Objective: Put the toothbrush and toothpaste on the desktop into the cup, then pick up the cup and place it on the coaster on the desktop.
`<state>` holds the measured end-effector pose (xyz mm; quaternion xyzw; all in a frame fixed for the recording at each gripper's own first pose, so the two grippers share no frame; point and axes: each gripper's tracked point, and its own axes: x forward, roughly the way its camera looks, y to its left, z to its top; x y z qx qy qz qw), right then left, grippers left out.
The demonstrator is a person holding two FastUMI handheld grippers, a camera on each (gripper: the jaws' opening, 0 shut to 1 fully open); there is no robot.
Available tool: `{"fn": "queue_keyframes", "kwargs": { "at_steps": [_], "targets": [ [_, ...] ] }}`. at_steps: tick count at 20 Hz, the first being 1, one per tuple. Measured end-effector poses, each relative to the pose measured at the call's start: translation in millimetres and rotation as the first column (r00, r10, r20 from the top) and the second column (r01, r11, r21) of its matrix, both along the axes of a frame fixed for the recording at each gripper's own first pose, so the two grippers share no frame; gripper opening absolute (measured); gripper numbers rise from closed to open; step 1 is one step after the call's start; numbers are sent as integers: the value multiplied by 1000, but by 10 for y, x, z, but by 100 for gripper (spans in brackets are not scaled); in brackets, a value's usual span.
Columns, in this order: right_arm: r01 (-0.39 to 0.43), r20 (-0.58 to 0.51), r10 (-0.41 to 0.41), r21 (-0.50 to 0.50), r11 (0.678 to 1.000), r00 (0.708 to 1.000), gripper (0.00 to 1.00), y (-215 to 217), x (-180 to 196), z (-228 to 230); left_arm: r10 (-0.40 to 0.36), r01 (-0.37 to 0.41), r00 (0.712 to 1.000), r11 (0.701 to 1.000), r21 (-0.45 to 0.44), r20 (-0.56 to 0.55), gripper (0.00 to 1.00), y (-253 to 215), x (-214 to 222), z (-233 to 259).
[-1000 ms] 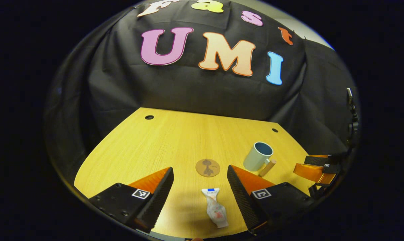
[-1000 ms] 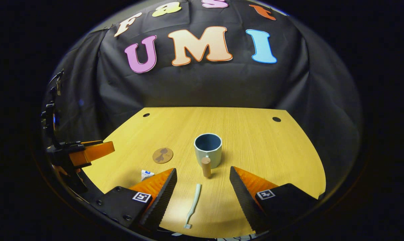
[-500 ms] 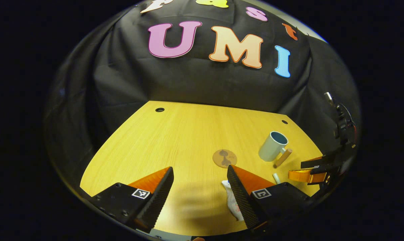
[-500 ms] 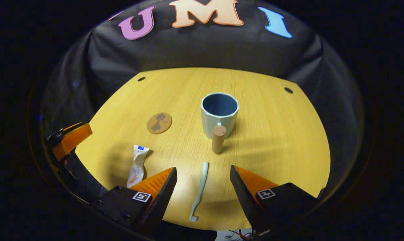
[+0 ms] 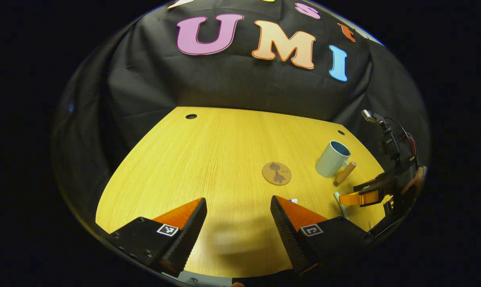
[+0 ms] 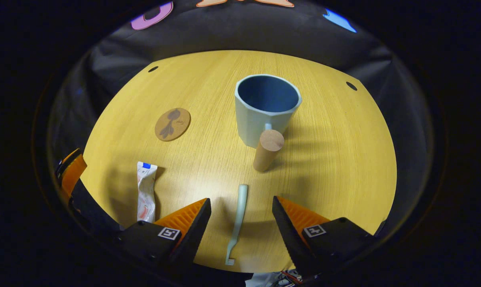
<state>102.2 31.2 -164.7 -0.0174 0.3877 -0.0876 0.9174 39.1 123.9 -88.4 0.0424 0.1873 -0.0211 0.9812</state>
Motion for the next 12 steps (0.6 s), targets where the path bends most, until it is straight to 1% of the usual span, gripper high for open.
{"fn": "queue_keyframes", "kwargs": {
  "at_steps": [1,3,4,5,6,8,9,12],
  "targets": [
    [1,-14,-1,-4,1000,1000,93,-11,19,-37,6,-6,1000,1000,-5,-2,94,27,22,-9],
    [9,-43,-10,-21,1000,999,88,-53,52,-101,14,-14,1000,1000,-20,-17,94,69,55,-69],
    [13,-55,-14,-27,1000,998,87,-63,62,-125,20,-20,1000,999,-27,-24,94,99,69,-94],
    [15,-67,-17,-29,999,998,81,-61,78,-157,25,-26,999,999,-35,-29,94,117,92,-113],
    [20,-77,-22,-33,999,997,77,-67,89,-178,30,-32,999,999,-41,-33,94,141,110,-136],
    [16,-91,-18,-30,999,996,75,-52,119,-204,38,-40,998,998,-47,-44,95,170,125,-165],
    [16,-97,-19,-31,999,995,65,-53,135,-206,36,-38,998,998,-48,-49,95,163,135,-178],
    [19,-108,-22,-24,1000,994,63,-11,170,-230,27,-29,998,999,-45,-57,95,145,166,-191]
  ]
}}
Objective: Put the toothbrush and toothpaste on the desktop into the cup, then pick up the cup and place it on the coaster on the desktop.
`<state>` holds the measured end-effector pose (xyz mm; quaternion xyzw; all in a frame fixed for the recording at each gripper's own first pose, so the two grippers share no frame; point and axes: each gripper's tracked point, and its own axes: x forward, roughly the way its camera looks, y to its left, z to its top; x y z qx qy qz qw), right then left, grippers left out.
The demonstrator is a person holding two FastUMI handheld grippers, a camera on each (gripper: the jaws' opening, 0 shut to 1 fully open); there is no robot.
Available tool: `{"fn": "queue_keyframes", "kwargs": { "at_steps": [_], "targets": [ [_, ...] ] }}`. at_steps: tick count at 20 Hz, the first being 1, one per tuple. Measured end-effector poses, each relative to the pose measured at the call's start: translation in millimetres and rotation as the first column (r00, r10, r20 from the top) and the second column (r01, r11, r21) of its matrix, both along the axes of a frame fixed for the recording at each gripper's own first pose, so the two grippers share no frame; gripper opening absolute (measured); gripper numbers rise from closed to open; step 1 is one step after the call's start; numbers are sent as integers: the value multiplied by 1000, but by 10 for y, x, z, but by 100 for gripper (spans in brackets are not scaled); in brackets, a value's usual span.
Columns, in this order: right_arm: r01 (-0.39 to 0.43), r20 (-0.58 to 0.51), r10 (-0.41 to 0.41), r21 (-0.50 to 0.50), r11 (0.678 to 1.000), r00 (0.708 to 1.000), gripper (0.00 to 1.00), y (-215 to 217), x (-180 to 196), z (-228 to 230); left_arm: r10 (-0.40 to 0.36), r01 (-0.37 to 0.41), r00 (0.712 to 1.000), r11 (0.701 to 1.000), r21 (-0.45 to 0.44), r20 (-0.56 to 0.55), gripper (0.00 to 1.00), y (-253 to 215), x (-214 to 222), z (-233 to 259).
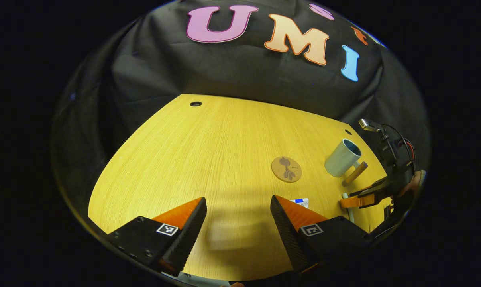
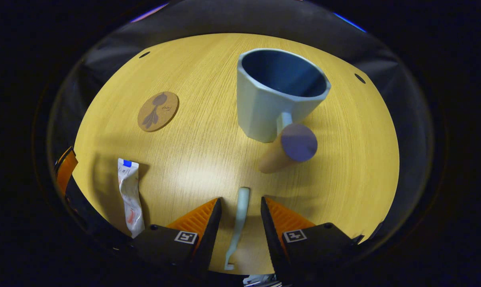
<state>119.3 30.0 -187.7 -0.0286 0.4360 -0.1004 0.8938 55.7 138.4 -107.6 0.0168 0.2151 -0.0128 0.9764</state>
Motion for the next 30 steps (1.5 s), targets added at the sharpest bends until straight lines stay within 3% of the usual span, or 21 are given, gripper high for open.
{"fn": "queue_keyframes", "kwargs": {
  "at_steps": [3,9,12,14,16,17,20,21,22,26,28,30],
  "targets": [
    [-3,-17,3,11,1000,1000,45,21,10,-17,-8,8,1000,1000,5,-4,95,-34,35,-9],
    [-19,-29,19,25,1000,999,39,46,4,16,-29,29,999,1000,2,-15,95,-101,49,-10],
    [-56,-45,57,4,998,997,24,43,6,-9,-33,33,999,999,-10,-34,95,-183,81,-73],
    [-65,-47,64,-10,998,997,28,71,7,-17,-36,35,998,999,-19,-47,95,-215,94,-104],
    [-62,-42,61,-11,998,997,12,85,11,-23,-42,41,998,999,-29,-54,95,-250,102,-108],
    [-61,-45,60,-8,998,997,10,83,7,-11,-50,47,997,998,-39,-57,95,-288,104,-125],
    [-40,-37,40,8,999,998,9,82,-2,-14,-70,66,994,996,-63,-79,95,-382,87,-192],
    [-77,-23,77,-3,997,997,5,87,11,-15,-75,70,993,996,-63,-87,95,-395,92,-196],
    [-92,-13,92,-10,996,996,7,87,7,-25,-81,75,992,995,-63,-93,95,-409,90,-201],
    [-37,37,38,-12,999,999,5,80,-4,-2,-100,92,982,994,-54,-161,95,-490,23,-287],
    [-14,75,15,-18,1000,997,5,79,-12,4,-108,101,969,994,-42,-222,95,-515,-14,-335],
    [-38,90,35,39,999,995,5,208,-67,-15,-96,100,944,995,-2,-314,95,-531,-103,-428]
  ]
}}
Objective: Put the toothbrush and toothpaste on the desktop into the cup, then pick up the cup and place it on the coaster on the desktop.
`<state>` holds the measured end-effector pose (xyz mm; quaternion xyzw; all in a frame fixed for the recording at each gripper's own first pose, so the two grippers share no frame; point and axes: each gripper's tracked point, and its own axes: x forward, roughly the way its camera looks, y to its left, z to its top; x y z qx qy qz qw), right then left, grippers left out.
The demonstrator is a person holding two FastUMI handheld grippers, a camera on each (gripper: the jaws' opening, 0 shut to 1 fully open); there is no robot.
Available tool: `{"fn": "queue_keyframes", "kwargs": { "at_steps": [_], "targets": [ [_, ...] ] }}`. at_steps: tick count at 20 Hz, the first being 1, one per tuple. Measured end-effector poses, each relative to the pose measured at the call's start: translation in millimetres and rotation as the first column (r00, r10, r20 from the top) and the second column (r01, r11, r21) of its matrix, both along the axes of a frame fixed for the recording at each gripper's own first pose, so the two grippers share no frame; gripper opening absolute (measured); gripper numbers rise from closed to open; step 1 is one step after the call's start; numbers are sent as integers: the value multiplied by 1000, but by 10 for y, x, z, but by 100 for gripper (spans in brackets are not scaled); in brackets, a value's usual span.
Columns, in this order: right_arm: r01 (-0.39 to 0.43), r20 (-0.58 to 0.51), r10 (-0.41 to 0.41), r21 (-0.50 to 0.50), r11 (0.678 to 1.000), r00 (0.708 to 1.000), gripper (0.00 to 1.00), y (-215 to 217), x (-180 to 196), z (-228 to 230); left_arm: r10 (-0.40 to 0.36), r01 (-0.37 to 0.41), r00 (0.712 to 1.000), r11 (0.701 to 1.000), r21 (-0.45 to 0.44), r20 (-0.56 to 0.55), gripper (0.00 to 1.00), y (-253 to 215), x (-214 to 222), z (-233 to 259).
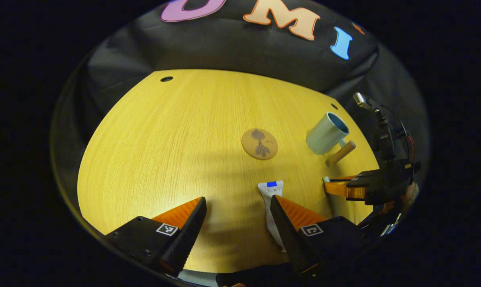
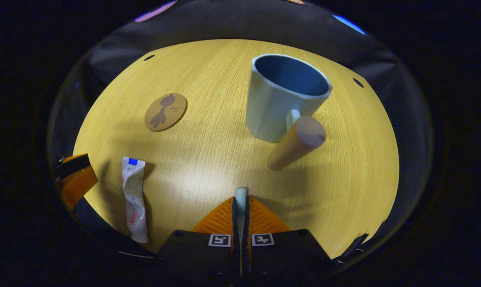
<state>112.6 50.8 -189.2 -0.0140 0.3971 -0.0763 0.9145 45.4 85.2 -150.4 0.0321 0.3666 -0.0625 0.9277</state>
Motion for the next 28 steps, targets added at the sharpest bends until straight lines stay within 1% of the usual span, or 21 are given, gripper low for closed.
{"fn": "queue_keyframes", "kwargs": {
  "at_steps": [2,4,6,8,10,14,18,19,21,22,23,24,26,27,28],
  "targets": [
    [-20,36,19,24,999,999,5,63,-22,48,-1,3,996,1000,30,-93,95,-37,-58,-72],
    [-37,86,37,6,999,996,5,61,-48,152,-5,8,989,1000,20,-150,95,-113,-85,-105],
    [-33,120,30,23,999,992,5,63,-91,232,-6,4,982,1000,-11,-190,95,-223,-77,-119],
    [-31,143,22,63,998,989,5,77,-144,310,-8,-8,974,997,-71,-226,95,-413,-60,-106],
    [-19,173,7,70,997,985,5,22,-206,415,-11,-21,965,993,-115,-264,95,-521,-33,-102],
    [16,216,-38,105,994,976,5,-84,-313,552,6,-31,944,997,-71,-330,95,-568,26,-170],
    [47,254,-87,160,986,963,5,-150,-380,605,7,-20,928,999,-33,-373,94,-657,103,-270],
    [50,265,-96,176,983,959,5,-161,-383,624,9,-20,921,999,-24,-389,92,-676,114,-312],
    [51,281,-107,197,979,954,5,-179,-400,649,10,-22,914,999,-25,-404,84,-728,138,-388],
    [49,289,-107,201,978,951,4,-182,-405,666,14,-24,912,1000,-18,-410,77,-729,128,-410],
    [42,307,-105,203,978,946,5,-194,-398,703,21,-26,910,1000,-7,-413,72,-718,133,-441],
    [32,320,-100,211,977,942,5,-181,-400,730,28,-29,909,1000,3,-416,63,-709,136,-461],
    [21,340,-95,214,977,936,5,-188,-405,784,36,-36,903,999,8,-429,54,-695,136,-499],
    [19,347,-94,213,977,933,5,-198,-408,808,44,-44,898,999,11,-437,54,-684,138,-524],
    [19,348,-94,213,977,933,5,-195,-411,811,55,-53,894,998,18,-445,50,-660,136,-554]
  ]
}}
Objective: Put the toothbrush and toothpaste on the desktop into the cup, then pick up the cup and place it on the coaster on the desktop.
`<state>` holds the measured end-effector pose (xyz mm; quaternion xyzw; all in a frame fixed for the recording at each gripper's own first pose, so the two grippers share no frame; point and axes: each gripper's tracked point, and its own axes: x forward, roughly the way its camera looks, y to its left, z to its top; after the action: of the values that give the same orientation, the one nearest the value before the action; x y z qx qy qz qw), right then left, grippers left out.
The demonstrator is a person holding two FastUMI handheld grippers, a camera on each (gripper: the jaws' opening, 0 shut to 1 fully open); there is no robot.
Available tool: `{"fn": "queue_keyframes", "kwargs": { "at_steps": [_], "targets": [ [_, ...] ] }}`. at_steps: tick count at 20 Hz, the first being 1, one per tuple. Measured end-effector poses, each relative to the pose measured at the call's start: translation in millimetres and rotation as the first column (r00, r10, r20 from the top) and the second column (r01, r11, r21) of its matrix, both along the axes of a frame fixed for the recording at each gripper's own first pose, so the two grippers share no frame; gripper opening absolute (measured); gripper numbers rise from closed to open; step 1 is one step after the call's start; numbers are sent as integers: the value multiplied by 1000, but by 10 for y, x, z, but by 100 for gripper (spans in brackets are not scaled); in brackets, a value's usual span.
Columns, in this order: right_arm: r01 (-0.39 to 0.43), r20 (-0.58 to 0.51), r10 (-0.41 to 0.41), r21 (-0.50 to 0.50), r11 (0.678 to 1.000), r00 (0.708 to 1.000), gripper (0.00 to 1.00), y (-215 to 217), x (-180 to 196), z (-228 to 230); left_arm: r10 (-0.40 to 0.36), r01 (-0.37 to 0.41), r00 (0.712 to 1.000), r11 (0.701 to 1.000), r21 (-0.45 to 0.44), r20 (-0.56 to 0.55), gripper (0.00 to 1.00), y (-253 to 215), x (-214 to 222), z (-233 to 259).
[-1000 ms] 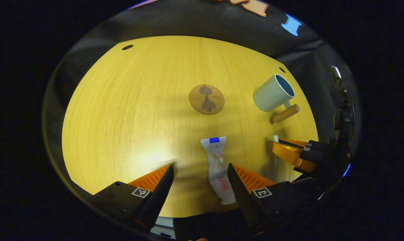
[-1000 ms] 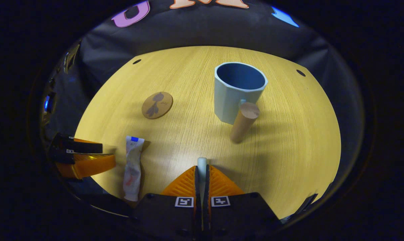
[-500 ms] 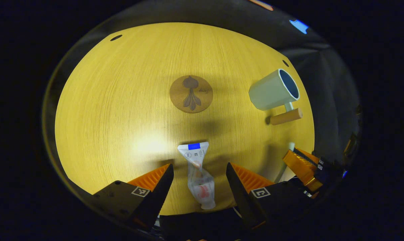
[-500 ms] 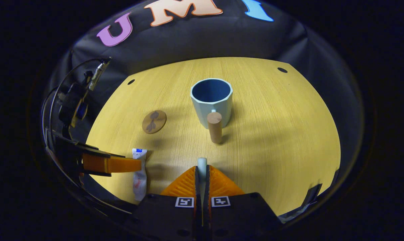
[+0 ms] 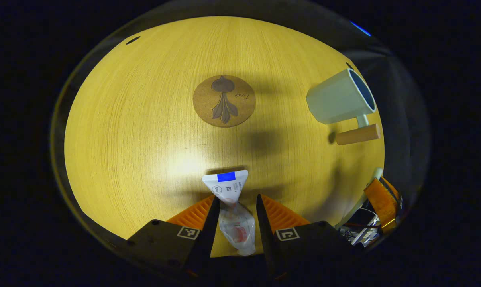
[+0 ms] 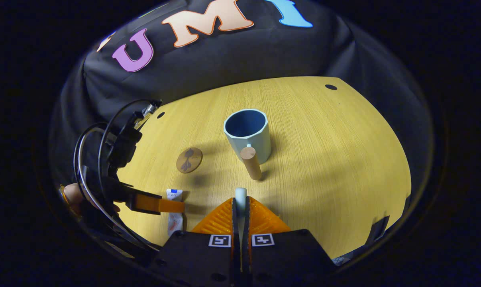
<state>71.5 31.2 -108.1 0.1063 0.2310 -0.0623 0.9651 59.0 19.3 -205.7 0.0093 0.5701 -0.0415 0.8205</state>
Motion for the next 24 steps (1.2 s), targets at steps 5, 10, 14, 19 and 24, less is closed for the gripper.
{"fn": "queue_keyframes", "kwargs": {
  "at_steps": [5,10,14,19,24],
  "targets": [
    [-4,-2,4,8,1000,1000,5,-24,2,-5,-6,6,1000,999,47,-3,33,95,53,-24],
    [-11,25,10,53,999,1000,4,47,32,95,-24,24,1000,998,60,-7,23,108,57,-10],
    [-15,55,11,73,997,998,5,39,34,226,-36,35,999,999,37,1,20,108,72,15],
    [-45,138,24,155,987,990,4,73,78,505,-58,64,997,991,-118,56,9,12,75,58],
    [-67,262,10,207,976,965,4,-27,133,922,-5,29,995,969,-245,99,4,-4,91,88]
  ]
}}
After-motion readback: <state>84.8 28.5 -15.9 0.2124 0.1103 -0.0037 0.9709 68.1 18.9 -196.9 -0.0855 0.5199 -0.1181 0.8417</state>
